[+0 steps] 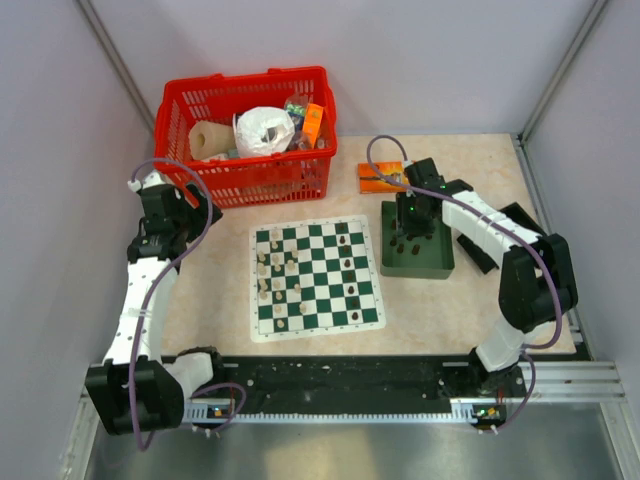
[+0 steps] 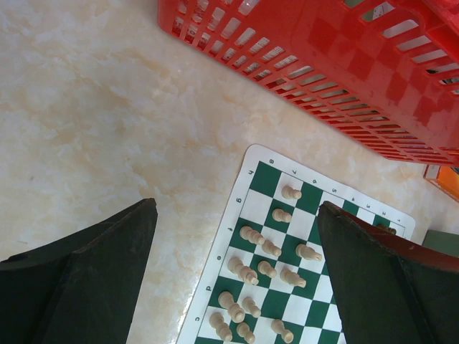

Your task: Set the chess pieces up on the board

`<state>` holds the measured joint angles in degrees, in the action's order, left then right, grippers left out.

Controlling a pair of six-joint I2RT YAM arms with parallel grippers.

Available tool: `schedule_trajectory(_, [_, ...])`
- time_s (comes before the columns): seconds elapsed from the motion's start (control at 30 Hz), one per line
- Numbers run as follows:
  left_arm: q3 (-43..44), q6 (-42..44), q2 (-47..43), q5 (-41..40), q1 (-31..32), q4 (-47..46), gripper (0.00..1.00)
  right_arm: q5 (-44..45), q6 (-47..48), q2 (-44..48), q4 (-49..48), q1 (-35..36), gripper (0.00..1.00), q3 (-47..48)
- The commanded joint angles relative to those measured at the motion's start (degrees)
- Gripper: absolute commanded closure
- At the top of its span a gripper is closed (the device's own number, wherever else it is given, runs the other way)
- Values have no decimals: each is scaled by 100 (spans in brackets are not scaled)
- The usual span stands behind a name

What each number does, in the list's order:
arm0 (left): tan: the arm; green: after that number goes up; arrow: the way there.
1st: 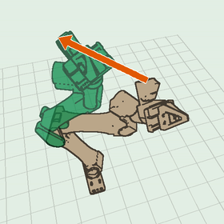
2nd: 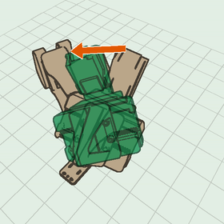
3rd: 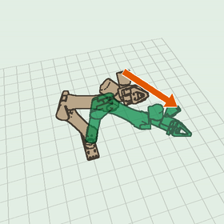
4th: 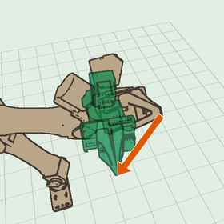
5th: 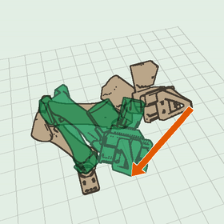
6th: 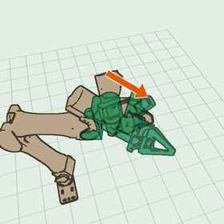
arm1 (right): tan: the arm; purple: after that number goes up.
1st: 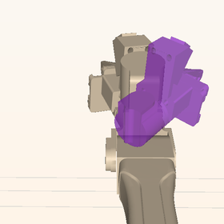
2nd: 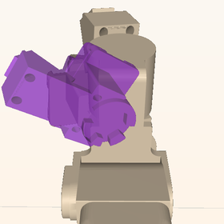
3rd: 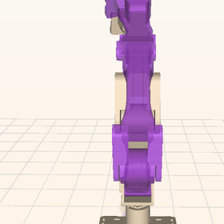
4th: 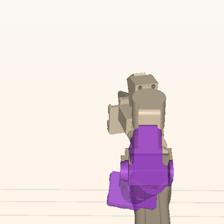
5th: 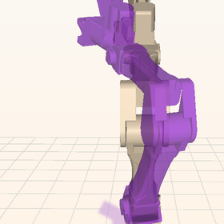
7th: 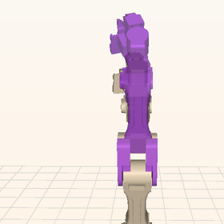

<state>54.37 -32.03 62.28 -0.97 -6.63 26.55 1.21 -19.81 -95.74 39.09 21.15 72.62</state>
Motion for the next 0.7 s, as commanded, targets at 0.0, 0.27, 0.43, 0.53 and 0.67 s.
schedule_trajectory(0.0, [293, 39, 65, -35, -5, -185, 1, -95, 145, 3, -51, 223, 59, 68])
schedule_trajectory(0.27, [223, 57, -23, -105, -5, -150, 2, -350, 250, -41, -42, 241, 65, -55])
schedule_trajectory(0.43, [232, 65, 65, 18, -5, -193, 2, -271, 373, -120, -86, 258, 64, -160])
schedule_trajectory(0.53, [258, 48, 161, 62, -5, -229, 2, -148, 399, -190, -129, 258, 64, -187])
schedule_trajectory(0.67, [302, 30, 232, 62, -5, -229, 1, -139, 408, -225, -226, 250, 64, -257])
